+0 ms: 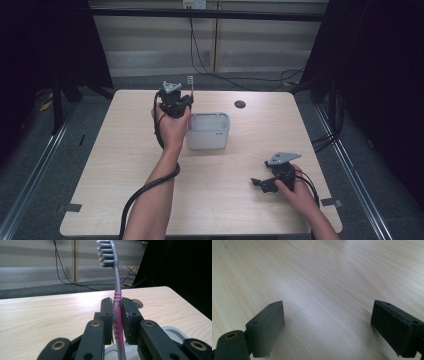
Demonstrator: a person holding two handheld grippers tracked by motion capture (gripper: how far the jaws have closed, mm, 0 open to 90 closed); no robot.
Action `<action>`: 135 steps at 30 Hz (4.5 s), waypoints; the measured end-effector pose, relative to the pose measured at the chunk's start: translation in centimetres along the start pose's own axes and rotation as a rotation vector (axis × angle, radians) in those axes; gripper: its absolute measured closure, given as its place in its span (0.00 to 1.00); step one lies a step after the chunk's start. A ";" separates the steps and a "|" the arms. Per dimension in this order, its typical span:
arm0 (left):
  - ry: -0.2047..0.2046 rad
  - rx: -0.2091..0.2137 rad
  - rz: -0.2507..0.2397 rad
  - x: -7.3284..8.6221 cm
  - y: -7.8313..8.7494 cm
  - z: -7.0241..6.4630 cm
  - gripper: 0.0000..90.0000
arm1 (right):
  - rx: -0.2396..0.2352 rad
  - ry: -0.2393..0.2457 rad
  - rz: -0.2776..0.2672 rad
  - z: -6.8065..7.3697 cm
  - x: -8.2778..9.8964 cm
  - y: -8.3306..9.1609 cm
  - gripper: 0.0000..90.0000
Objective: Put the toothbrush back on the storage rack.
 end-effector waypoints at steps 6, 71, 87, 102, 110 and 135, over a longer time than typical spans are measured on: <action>-0.012 -0.004 -0.003 -0.1 0.1 -0.2 0.89 | 0.000 0.000 0.001 0.0 0.0 0.0 0.12; -0.037 0.015 0.060 4.6 3.7 -1.5 0.88 | -0.002 0.000 -0.001 0.0 0.0 0.0 0.12; -0.053 0.045 0.090 5.5 3.7 -2.0 0.88 | -0.002 0.000 -0.001 0.0 0.0 0.0 0.12; -0.053 0.056 0.109 5.6 3.7 -2.1 0.85 | -0.002 0.000 -0.001 0.0 0.0 0.0 0.12; -0.048 0.062 0.120 5.7 3.8 -1.9 0.82 | -0.002 0.000 -0.001 0.0 0.0 0.0 0.12; -0.067 0.129 0.097 4.9 6.0 -0.6 0.45 | -0.002 0.000 -0.001 0.0 0.0 0.0 0.12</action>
Point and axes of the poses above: each handheld gripper's, and its own axes: y roughly backward along the jaws, x roughly out of its underside, z roughly to its left, the point moved 5 cm from there along -y, roughly forward along the jaws, and after that the axes turned 10 degrees about -y, right-handed, at the moved point
